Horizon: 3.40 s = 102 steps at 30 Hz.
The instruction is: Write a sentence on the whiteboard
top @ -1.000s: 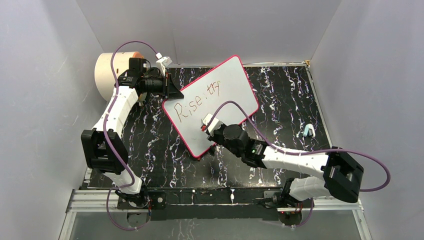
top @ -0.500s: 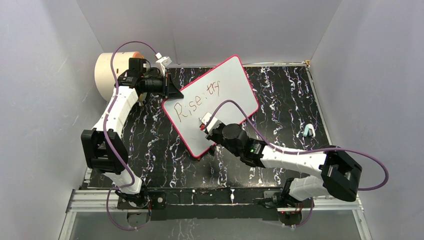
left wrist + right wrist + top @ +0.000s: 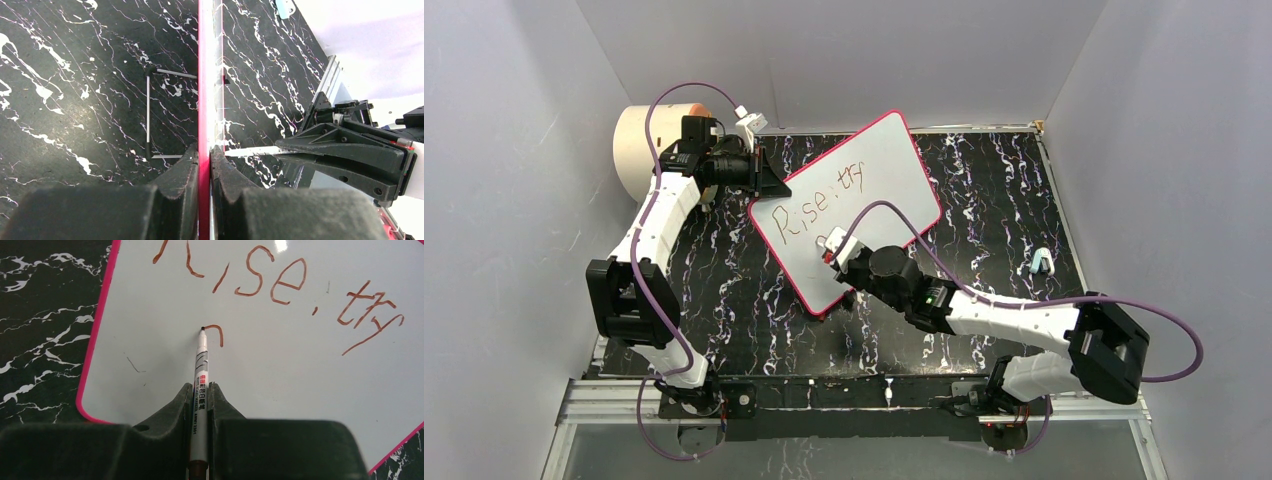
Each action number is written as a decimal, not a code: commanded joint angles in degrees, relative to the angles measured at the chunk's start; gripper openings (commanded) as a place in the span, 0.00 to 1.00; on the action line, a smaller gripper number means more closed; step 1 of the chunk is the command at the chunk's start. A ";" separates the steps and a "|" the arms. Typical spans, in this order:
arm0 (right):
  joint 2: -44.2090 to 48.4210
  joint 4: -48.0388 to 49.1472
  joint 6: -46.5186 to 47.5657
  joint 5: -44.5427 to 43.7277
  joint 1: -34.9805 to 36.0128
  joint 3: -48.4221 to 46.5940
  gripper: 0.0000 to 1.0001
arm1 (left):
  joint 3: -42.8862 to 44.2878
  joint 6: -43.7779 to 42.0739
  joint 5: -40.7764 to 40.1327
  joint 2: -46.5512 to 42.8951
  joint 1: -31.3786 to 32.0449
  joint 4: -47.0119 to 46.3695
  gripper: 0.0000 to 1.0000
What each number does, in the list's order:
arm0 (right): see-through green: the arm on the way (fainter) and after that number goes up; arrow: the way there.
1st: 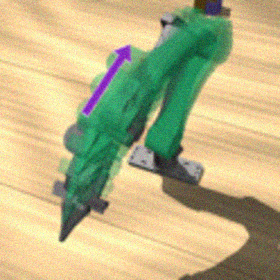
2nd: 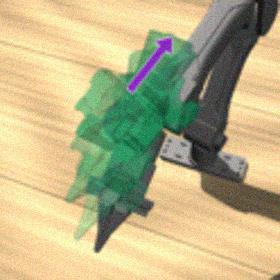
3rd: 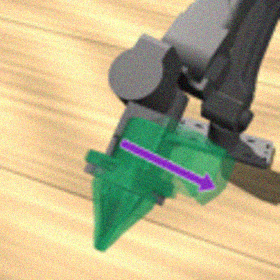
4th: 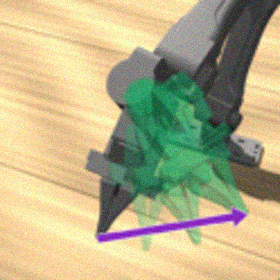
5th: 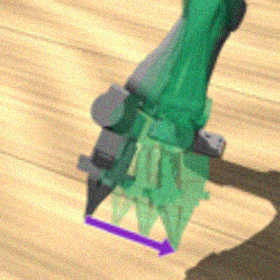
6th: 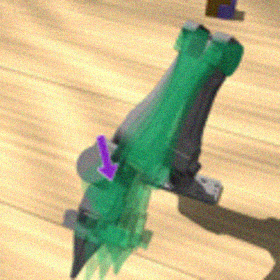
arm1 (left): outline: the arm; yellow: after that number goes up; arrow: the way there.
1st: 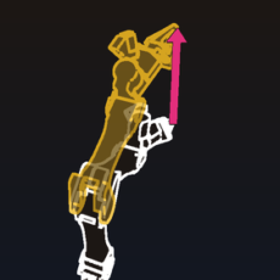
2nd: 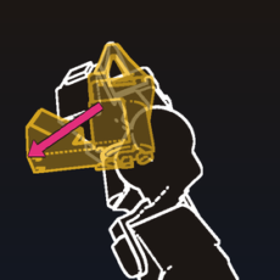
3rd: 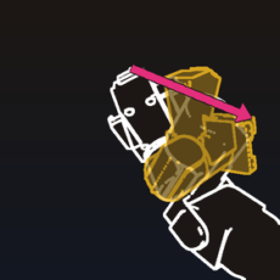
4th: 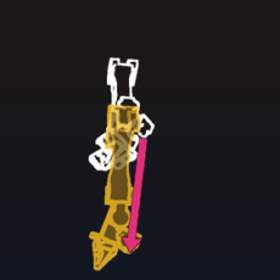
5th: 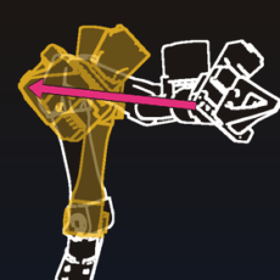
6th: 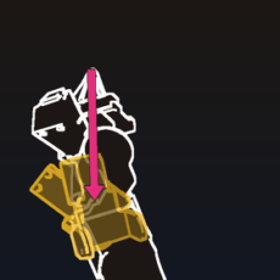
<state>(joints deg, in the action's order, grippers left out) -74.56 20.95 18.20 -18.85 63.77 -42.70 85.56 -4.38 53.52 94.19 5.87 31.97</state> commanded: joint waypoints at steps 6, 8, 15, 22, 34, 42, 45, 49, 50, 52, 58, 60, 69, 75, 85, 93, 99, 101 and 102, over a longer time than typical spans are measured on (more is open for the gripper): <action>2.86 -5.14 -1.41 3.39 0.13 -1.14 0.00 | -2.51 -2.66 -2.85 0.47 1.18 5.13 0.00; 2.89 -6.14 -1.36 2.86 0.06 -1.16 0.00 | -2.52 -2.67 -2.85 0.47 1.16 5.13 0.00; 3.20 -7.85 -0.48 -0.35 0.07 -0.99 0.00 | -2.55 -2.57 -2.89 0.47 1.16 5.19 0.00; 2.78 -5.66 -0.52 -2.45 -1.49 -1.23 0.00 | -2.56 -2.60 -2.83 0.47 1.14 5.08 0.00; 1.84 -1.28 -0.29 -2.35 -2.17 -1.77 0.00 | -2.49 -2.47 -2.63 0.47 1.07 5.04 0.00; 1.58 0.05 -0.09 -1.35 -2.47 -2.56 0.00 | -2.48 -2.47 -2.67 0.43 1.01 5.04 0.00; 1.69 -0.23 -0.41 -0.48 -2.45 -2.58 0.00 | -2.44 -2.39 -2.78 0.38 0.99 5.04 0.00; 1.62 -0.73 -0.61 -0.05 -2.42 -2.74 0.00 | -2.48 -2.39 -2.73 0.38 0.90 5.03 0.00; 1.59 -0.88 -0.62 0.00 -2.44 -2.74 0.00 | -2.47 -2.35 -2.71 0.40 0.90 4.88 0.00; 1.32 -1.19 -0.70 -0.16 -2.48 -2.87 0.00 | -2.45 -2.32 -2.65 0.35 0.82 4.88 0.00; 0.84 -3.03 -1.05 -0.81 -2.49 -3.01 0.00 | -2.57 -2.35 -2.67 0.22 0.81 4.88 0.00; 1.19 -4.14 -1.35 -0.64 -2.50 -2.86 0.00 | -2.57 -2.30 -2.56 0.25 0.74 4.84 0.00; 3.07 -7.83 -2.58 0.21 -2.45 -2.04 0.00 | -2.45 -2.21 -2.49 0.17 0.64 4.86 0.00; 3.59 -8.81 -2.73 -1.00 -2.48 -1.61 0.00 | -2.50 -2.12 -2.45 0.11 0.63 4.72 0.00; 4.06 -7.39 -3.09 -4.74 -2.46 -1.84 0.00 | -2.60 -2.12 -2.35 -0.01 0.55 4.69 0.00; 6.84 -6.07 -4.22 -3.40 -2.79 -2.01 0.00 | -2.68 -2.03 -2.35 -0.05 0.55 4.59 0.00; 4.99 -4.92 -4.44 -3.51 -3.86 -2.80 0.00 | -2.84 -1.96 -2.29 0.10 0.55 4.47 0.00; 4.36 -4.35 -4.48 -3.26 -4.08 -2.91 0.00 | -2.77 -1.95 -2.20 0.04 0.55 4.43 0.00; 4.08 -3.98 -4.55 -3.29 -4.23 -2.99 0.00 | -2.81 -1.99 -2.19 0.04 0.55 4.42 0.00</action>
<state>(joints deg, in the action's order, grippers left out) -69.76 12.23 14.68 -21.76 60.14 -42.98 85.21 -3.81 54.24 94.11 5.69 31.53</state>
